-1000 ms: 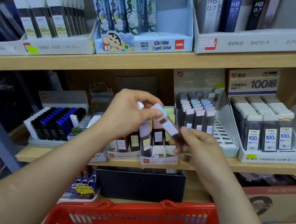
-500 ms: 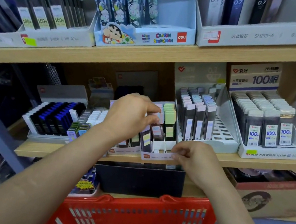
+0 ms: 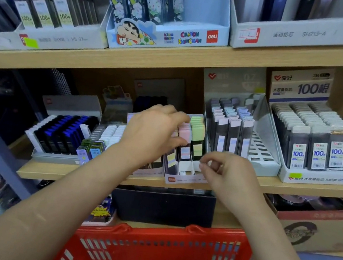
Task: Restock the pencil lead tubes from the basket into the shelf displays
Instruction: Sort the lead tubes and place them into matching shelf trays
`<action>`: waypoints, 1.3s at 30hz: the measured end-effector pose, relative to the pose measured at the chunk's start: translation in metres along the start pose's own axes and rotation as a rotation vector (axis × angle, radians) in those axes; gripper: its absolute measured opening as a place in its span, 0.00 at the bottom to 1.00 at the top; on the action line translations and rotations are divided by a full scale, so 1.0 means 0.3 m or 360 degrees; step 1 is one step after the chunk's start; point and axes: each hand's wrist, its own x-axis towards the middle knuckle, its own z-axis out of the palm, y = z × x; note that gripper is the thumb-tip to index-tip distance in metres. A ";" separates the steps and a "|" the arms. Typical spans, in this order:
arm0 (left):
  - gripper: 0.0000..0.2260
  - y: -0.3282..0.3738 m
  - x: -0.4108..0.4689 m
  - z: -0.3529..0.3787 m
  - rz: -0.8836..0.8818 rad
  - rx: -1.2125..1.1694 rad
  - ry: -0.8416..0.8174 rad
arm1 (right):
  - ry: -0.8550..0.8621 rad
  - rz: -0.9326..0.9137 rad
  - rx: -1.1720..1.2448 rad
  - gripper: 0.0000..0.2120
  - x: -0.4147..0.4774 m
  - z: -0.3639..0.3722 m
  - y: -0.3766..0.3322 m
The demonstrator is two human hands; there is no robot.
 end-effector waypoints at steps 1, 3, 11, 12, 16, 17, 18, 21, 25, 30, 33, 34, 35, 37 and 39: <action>0.21 -0.013 -0.009 -0.012 -0.0046 0.0037 -0.0025 | 0.0007 -0.0026 0.0072 0.04 0.010 -0.003 -0.015; 0.20 -0.034 -0.031 -0.025 -0.0124 0.0055 -0.0075 | -0.0042 -0.0051 0.0252 0.07 0.028 0.001 -0.048; 0.12 -0.039 -0.067 0.002 -0.0169 -0.0058 0.0010 | -0.0257 -0.0173 0.0382 0.19 0.078 0.075 -0.090; 0.12 -0.040 -0.068 0.006 -0.0163 -0.0052 0.0025 | -0.0244 -0.0160 0.0406 0.19 0.083 0.076 -0.085; 0.15 -0.029 -0.070 0.002 -0.0120 0.0016 0.0000 | -0.0223 -0.0092 0.0535 0.17 0.092 0.075 -0.070; 0.16 -0.029 -0.069 -0.006 -0.0162 -0.0034 -0.0009 | -0.0217 -0.0075 0.0577 0.16 0.092 0.074 -0.069; 0.16 -0.032 -0.066 -0.018 -0.0240 -0.0141 -0.0011 | -0.0211 -0.0055 0.0627 0.16 0.093 0.070 -0.070; 0.05 -0.063 -0.047 -0.083 -0.0662 -0.1046 0.0075 | -0.0193 0.0034 0.0844 0.14 0.092 0.052 -0.086; 0.11 -0.119 -0.052 -0.153 -0.1121 -0.2501 0.0096 | -0.0273 0.0180 0.1205 0.12 0.090 0.028 -0.136; 0.11 -0.113 -0.109 -0.138 -0.1107 -0.2968 0.0015 | -0.0665 0.0229 0.1533 0.13 0.071 0.043 -0.231; 0.09 -0.093 -0.133 -0.129 -0.0987 -0.2993 -0.0051 | -0.0619 0.0185 0.1581 0.10 0.059 0.078 -0.272; 0.08 -0.092 -0.138 -0.129 -0.0917 -0.2878 -0.0073 | -0.0563 0.0188 0.1569 0.09 0.058 0.086 -0.280; 0.08 -0.096 -0.143 -0.132 -0.0836 -0.2647 -0.0082 | -0.0524 0.0202 0.1557 0.09 0.057 0.088 -0.282; 0.07 -0.109 -0.151 -0.145 -0.0671 -0.1997 -0.0077 | -0.0523 0.0229 0.1507 0.08 0.057 0.077 -0.278; 0.07 -0.117 -0.152 -0.160 -0.0594 -0.1570 -0.0073 | -0.0574 0.0222 0.1351 0.07 0.059 0.049 -0.263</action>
